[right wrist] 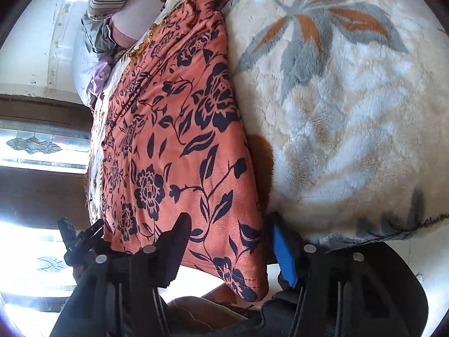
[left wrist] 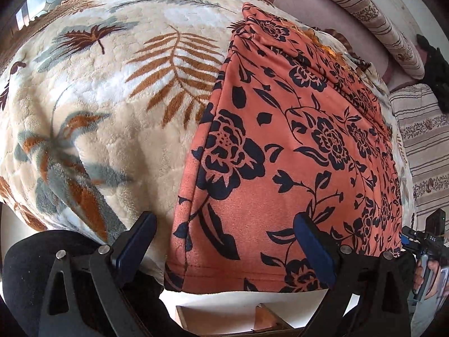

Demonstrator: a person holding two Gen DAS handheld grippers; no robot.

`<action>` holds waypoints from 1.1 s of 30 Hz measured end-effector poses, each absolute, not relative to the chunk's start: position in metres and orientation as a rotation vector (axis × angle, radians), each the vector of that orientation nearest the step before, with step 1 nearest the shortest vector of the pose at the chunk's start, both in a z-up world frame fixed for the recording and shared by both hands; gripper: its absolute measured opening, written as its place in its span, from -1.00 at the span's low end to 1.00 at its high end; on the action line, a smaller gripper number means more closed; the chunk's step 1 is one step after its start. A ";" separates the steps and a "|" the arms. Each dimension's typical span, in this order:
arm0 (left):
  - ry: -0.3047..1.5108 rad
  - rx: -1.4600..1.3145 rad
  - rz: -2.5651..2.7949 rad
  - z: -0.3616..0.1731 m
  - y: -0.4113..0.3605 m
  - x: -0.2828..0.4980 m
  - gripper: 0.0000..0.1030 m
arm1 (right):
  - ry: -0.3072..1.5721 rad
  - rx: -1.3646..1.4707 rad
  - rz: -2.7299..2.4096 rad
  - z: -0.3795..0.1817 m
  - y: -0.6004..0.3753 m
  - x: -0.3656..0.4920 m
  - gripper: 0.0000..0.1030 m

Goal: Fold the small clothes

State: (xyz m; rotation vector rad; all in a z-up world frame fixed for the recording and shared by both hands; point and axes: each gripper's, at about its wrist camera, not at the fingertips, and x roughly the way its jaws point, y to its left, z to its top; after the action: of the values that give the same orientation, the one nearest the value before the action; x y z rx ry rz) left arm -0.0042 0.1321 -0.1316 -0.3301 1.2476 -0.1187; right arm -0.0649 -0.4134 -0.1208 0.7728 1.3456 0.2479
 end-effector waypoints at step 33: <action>1.188 -0.367 -0.151 -0.094 0.159 -0.015 -0.86 | 1.232 0.888 0.318 -0.092 -0.424 -0.061 -0.82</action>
State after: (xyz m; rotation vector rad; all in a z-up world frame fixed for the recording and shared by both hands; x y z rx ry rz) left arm -0.0152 0.1587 -0.0943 -0.3666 1.1882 -0.1510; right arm -0.0615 -0.4236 -0.0916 0.8881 1.2324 0.3178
